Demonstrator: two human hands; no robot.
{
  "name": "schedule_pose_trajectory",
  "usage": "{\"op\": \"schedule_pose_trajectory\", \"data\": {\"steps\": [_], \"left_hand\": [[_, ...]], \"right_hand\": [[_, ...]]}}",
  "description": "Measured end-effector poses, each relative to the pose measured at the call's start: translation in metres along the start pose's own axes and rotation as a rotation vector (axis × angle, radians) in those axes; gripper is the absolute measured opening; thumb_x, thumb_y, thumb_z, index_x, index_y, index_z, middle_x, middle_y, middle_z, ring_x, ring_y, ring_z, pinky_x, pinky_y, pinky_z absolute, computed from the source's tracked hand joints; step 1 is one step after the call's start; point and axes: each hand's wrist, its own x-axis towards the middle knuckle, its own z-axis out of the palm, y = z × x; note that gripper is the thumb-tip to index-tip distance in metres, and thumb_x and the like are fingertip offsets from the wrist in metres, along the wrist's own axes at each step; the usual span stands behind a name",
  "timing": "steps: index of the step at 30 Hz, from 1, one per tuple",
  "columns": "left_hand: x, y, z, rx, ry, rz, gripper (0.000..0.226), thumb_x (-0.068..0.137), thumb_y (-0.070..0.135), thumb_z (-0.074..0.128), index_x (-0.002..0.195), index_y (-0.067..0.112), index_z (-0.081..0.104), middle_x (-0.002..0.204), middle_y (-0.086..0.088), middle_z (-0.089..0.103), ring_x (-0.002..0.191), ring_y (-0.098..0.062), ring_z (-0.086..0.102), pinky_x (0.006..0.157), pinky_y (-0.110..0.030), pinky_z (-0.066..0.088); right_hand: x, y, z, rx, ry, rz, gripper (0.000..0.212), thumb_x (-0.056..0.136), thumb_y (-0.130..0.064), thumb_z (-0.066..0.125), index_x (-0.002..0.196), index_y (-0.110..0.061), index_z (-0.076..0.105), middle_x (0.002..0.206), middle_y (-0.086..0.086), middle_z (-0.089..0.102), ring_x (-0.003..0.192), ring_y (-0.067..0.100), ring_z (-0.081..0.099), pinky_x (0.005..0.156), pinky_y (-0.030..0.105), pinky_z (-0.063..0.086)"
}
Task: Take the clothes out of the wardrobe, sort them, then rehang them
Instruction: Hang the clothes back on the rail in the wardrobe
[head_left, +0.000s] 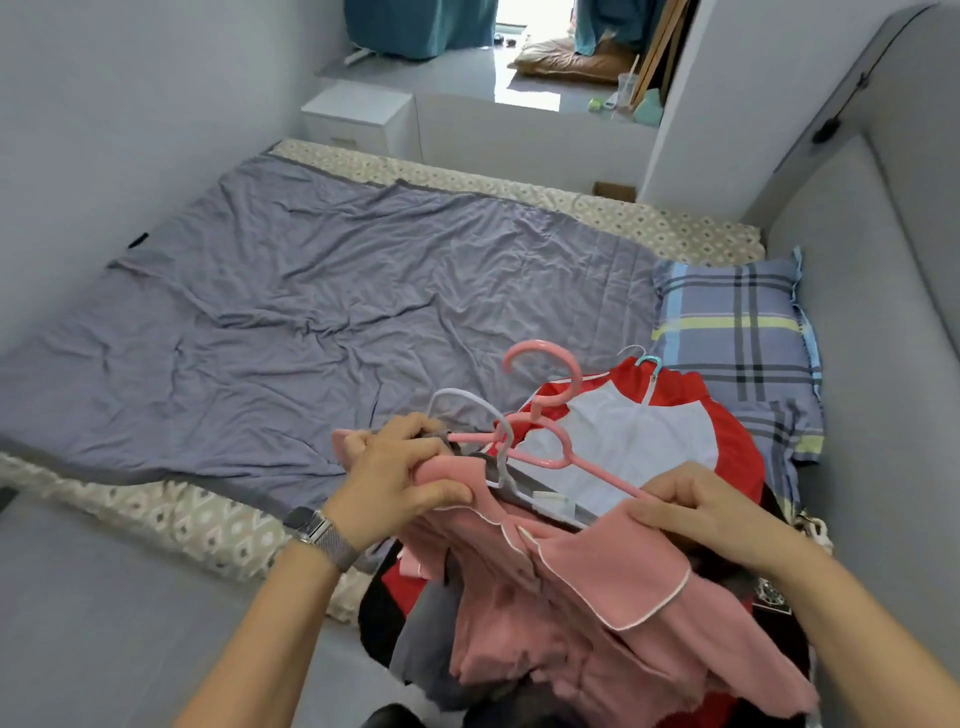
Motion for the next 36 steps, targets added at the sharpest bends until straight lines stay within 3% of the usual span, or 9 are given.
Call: {"op": "schedule_pose_trajectory", "data": {"steps": [2,5,8,13,16,19,24,31,36], "left_hand": [[-0.036,-0.010,-0.024,-0.020,0.049,-0.018,0.042,0.054,0.073,0.055,0.065,0.034,0.065,0.088,0.023,0.053,0.097,0.017,0.041,0.083,-0.004,0.014],[-0.086,-0.030,-0.060,-0.104,0.129,-0.127,0.028,0.051,0.069,0.060,0.059,0.043,0.060,0.095,0.022,0.055,0.096,0.004,0.050,0.085,-0.023,0.023],[-0.129,-0.042,-0.102,-0.181,0.239,-0.206,0.035,0.052,0.061,0.063,0.062,0.028,0.068,0.092,0.015,0.056,0.088,-0.003,0.055,0.082,-0.025,0.034],[-0.197,-0.046,-0.165,-0.162,0.431,-0.287,0.042,0.051,0.057,0.062,0.069,0.021,0.073,0.090,0.013,0.059,0.086,0.001,0.056,0.077,-0.006,0.034],[-0.233,-0.048,-0.186,-0.100,0.470,-0.338,0.039,0.051,0.061,0.062,0.068,0.028,0.073,0.092,0.014,0.060,0.091,0.000,0.056,0.092,-0.022,0.037],[-0.260,-0.048,-0.196,-0.048,0.507,-0.409,0.035,0.052,0.066,0.061,0.076,0.042,0.070,0.095,0.019,0.059,0.097,0.000,0.055,0.095,-0.046,0.036],[-0.285,-0.038,-0.205,-0.019,0.592,-0.473,0.034,0.053,0.066,0.060,0.070,0.038,0.069,0.090,0.024,0.058,0.093,-0.002,0.055,0.090,-0.039,0.036],[-0.296,-0.034,-0.203,-0.011,0.658,-0.521,0.036,0.052,0.071,0.059,0.075,0.045,0.068,0.092,0.022,0.058,0.092,-0.003,0.057,0.090,-0.051,0.039],[-0.292,-0.031,-0.205,-0.005,0.698,-0.526,0.030,0.052,0.071,0.058,0.072,0.049,0.066,0.093,0.024,0.057,0.089,-0.002,0.056,0.089,-0.050,0.038]], "right_hand": [[0.006,-0.020,0.028,-0.032,-0.018,-0.008,0.053,0.076,-0.044,0.066,0.048,-0.006,0.043,0.048,-0.001,0.029,0.046,0.008,0.024,0.046,0.017,0.021],[0.020,-0.056,0.067,-0.182,0.007,-0.063,0.028,0.075,-0.024,0.058,0.049,-0.019,0.050,0.048,-0.007,0.037,0.047,0.005,0.032,0.050,0.023,0.028],[0.026,-0.092,0.094,-0.239,0.041,-0.178,0.010,0.074,-0.020,0.063,0.079,-0.028,0.066,0.080,-0.012,0.065,0.072,0.004,0.059,0.068,0.023,0.048],[0.031,-0.123,0.127,-0.354,0.034,-0.287,0.033,0.080,-0.056,0.063,0.100,-0.031,0.069,0.093,-0.013,0.069,0.086,0.005,0.064,0.076,0.019,0.049],[0.043,-0.130,0.157,-0.514,0.034,-0.413,0.074,0.080,-0.079,0.037,0.087,-0.013,0.068,0.077,-0.003,0.066,0.073,0.014,0.061,0.067,0.027,0.046],[0.058,-0.144,0.184,-0.570,0.031,-0.514,0.052,0.086,-0.065,0.038,0.076,-0.019,0.060,0.070,-0.008,0.060,0.067,0.009,0.056,0.060,0.018,0.039],[0.078,-0.183,0.220,-0.633,-0.065,-0.609,0.020,0.092,-0.036,0.046,0.086,-0.026,0.063,0.079,-0.018,0.063,0.072,0.000,0.059,0.064,0.010,0.039],[0.092,-0.210,0.235,-0.682,-0.137,-0.712,0.029,0.091,-0.042,0.045,0.097,-0.023,0.066,0.078,-0.034,0.058,0.075,-0.007,0.058,0.066,0.009,0.040],[0.095,-0.226,0.239,-0.594,-0.139,-0.688,0.032,0.085,-0.052,0.042,0.084,-0.027,0.063,0.070,-0.012,0.062,0.067,0.005,0.056,0.063,0.024,0.042]]}}
